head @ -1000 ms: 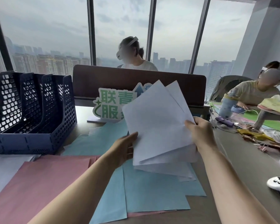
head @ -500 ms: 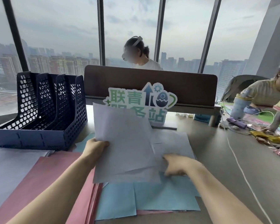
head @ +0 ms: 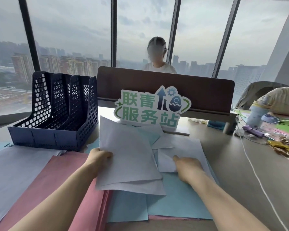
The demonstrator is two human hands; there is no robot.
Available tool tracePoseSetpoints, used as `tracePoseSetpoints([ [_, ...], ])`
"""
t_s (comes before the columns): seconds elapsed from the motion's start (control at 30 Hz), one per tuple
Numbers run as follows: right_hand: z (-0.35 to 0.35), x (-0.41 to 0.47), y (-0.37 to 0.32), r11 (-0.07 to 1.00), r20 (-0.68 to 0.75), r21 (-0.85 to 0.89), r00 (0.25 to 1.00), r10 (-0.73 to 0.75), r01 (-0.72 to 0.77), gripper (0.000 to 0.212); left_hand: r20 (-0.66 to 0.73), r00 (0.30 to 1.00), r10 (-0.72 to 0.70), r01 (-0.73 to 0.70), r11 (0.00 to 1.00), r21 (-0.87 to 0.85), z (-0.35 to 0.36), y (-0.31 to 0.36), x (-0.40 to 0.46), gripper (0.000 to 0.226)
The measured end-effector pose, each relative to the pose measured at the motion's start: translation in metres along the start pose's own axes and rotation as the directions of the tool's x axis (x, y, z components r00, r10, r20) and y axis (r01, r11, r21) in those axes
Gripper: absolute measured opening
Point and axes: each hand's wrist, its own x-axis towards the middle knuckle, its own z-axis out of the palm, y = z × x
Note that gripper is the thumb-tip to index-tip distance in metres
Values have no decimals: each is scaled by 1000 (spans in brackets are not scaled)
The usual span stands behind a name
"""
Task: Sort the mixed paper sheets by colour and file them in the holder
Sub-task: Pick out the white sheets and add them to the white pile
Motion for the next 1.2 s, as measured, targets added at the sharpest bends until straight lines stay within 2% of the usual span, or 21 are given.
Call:
tracePoseSetpoints([
  [0.07, 2, 2, 7, 989, -88, 71, 987, 136, -129, 53, -5, 1000, -16, 16, 1000, -1, -1, -2, 0, 12],
  [0.13, 0, 3, 15, 941, -145, 227, 947, 287, -250, 42, 9, 999, -42, 42, 999, -5, -2, -3, -2, 11],
  [0.2, -7, 2, 20, 891, -231, 365, 902, 366, -269, 33, 26, 997, -70, 70, 998, 10, -2, -3, -2, 12],
  [0.27, -18, -1, 17, 868, -345, 458, 862, 372, -192, 32, 42, 994, -98, 96, 995, 29, -2, 0, -2, 15],
  [0.4, -34, -8, -14, 903, -483, 426, 858, 173, 58, 43, 79, 985, -151, 150, 988, 18, -2, 2, -3, 17],
  [0.47, -35, -9, -36, 893, -445, 406, 896, 11, 191, 51, 98, 982, -159, 166, 984, -67, -1, 2, -1, 24],
  [0.57, -34, -12, -66, 862, -334, 366, 914, -230, 351, 60, 164, 971, -176, 208, 956, -208, 1, 2, 2, 60],
  [0.6, -35, -13, -74, 849, -307, 358, 908, -286, 389, 61, 185, 968, -169, 211, 948, -237, 0, 4, 2, 64],
  [0.67, -34, -14, -83, 824, -255, 345, 889, -379, 450, 61, 229, 965, -130, 186, 952, -245, -1, 9, -3, 55],
  [0.73, -35, -14, -85, 766, -134, 442, 878, -459, 468, 53, 234, 968, -87, 125, 981, -151, -1, 12, -5, 31],
  [0.77, -36, -13, -84, 707, -75, 546, 866, -494, 450, 56, 190, 979, -77, 93, 993, -79, -3, 11, -4, 19],
  [0.8, -36, -11, -80, 638, -57, 647, 861, -506, 417, 61, 136, 988, -69, 72, 997, -21, -5, 9, -1, 21],
  [0.87, -34, 6, -69, 607, -106, 722, 920, -377, 332, 50, 76, 995, -60, 58, 998, 37, -10, 9, 5, 29],
  [0.93, -33, 30, -52, 748, -162, 631, 978, -131, 205, 40, 24, 998, -51, 52, 999, -6, -17, 9, 8, 22],
  [1.0, -30, 53, -40, 874, -120, 480, 993, -18, 74, 44, -16, 999, -42, 41, 996, -80, -23, 5, 13, 19],
  [1.07, -25, 75, -32, 939, -57, 341, 998, -37, 55, 49, -52, 998, -45, 37, 991, -130, -29, -2, 18, 20],
  [1.2, -28, 114, -26, 985, 19, 89, 988, -152, 150, 54, -53, 995, -80, 72, 986, -150, -32, -7, 23, 18],
])
